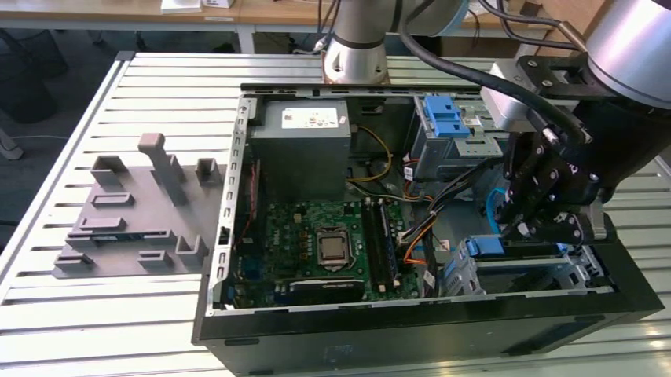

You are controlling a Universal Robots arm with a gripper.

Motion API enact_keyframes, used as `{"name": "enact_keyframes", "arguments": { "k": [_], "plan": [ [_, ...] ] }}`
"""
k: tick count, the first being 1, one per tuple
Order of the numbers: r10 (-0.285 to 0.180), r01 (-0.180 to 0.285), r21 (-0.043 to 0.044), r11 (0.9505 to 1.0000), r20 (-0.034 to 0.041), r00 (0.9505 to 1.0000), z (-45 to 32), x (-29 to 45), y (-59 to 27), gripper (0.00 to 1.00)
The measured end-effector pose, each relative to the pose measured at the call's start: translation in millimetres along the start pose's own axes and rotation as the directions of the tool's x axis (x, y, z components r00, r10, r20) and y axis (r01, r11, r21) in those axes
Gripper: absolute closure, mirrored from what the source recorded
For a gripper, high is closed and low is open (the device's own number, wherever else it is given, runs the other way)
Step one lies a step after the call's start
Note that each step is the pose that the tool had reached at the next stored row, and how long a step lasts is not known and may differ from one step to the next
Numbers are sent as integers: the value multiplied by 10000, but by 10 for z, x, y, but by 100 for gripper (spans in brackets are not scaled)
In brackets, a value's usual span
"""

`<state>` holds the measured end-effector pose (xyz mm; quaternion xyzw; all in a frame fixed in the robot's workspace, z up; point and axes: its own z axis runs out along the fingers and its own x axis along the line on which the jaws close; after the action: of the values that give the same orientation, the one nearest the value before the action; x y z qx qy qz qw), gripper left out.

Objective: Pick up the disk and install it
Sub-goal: 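Insert the disk into the insertion slot, then insert the first disk wire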

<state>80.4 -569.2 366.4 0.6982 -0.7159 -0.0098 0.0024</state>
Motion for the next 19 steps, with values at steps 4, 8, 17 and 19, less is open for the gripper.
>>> {"name": "enact_keyframes", "arguments": {
  "k": [4, 8, 17, 19],
  "plan": [
    [0, 0, 0, 10000, 0, 10000, 24, 0, -3, 81],
    [0, 0, 0, 10000, 0, 10000, 46, 0, -3, 89],
    [0, 0, 0, 10000, 0, 10000, 81, 1, -4, 89],
    [0, 0, 0, 10000, -1, 10000, 86, 1, -4, 89]
  ]
}}
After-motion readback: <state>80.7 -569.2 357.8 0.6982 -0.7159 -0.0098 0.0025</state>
